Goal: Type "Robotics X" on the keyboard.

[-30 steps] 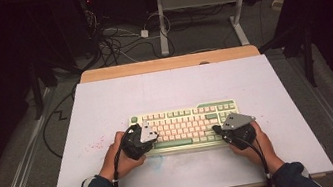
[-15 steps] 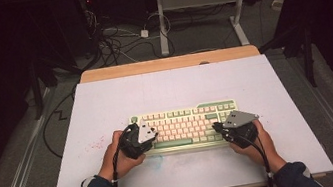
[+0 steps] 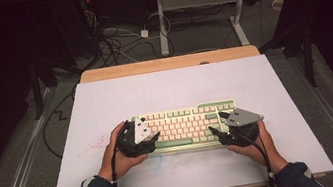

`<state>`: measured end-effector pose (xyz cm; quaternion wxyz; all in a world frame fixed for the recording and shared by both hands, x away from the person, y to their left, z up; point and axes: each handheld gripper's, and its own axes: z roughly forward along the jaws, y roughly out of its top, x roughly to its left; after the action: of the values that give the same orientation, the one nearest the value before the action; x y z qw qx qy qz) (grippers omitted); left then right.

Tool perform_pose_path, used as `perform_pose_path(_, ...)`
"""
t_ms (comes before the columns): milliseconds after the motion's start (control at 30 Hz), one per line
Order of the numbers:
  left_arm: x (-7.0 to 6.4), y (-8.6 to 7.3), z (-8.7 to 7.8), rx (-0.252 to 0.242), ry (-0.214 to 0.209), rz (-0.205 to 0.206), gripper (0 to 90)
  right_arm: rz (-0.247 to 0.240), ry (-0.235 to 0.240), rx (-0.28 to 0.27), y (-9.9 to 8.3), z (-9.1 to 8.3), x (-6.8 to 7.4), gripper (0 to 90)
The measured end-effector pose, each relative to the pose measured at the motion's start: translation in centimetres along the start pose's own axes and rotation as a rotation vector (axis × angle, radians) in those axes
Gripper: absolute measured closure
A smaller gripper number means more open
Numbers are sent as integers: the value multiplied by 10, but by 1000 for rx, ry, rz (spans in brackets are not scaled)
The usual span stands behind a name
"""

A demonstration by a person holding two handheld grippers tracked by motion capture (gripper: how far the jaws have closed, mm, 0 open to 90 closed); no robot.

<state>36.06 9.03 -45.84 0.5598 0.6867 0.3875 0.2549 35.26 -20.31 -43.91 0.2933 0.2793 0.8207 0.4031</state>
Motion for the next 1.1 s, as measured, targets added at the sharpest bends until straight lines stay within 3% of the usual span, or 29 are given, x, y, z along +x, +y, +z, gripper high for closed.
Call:
perform_pose_path(100, 0, 0, 1, -4, 6, -10, 215, 16, -15, -15, 0, 1, 1, 268)
perform_pose_path(267, 0, -1, 2, -31, 13, -9, 159, 38, -41, -22, 0, 3, 2, 174)
perform_pose_path(333, -1, -2, 2, -36, 26, 1, 145, 37, -63, -21, 0, 4, 3, 169)
perform_pose_path(500, -2, -4, 2, -41, 14, 8, 145, 36, -80, -44, 0, 3, 5, 165)
perform_pose_path(633, -4, -4, 2, -48, 10, 18, 145, 34, -106, -30, 1, 4, 6, 165)
perform_pose_path(1100, -6, -1, -6, -93, 5, 38, 145, 3, -103, -36, 2, 1, 11, 175)
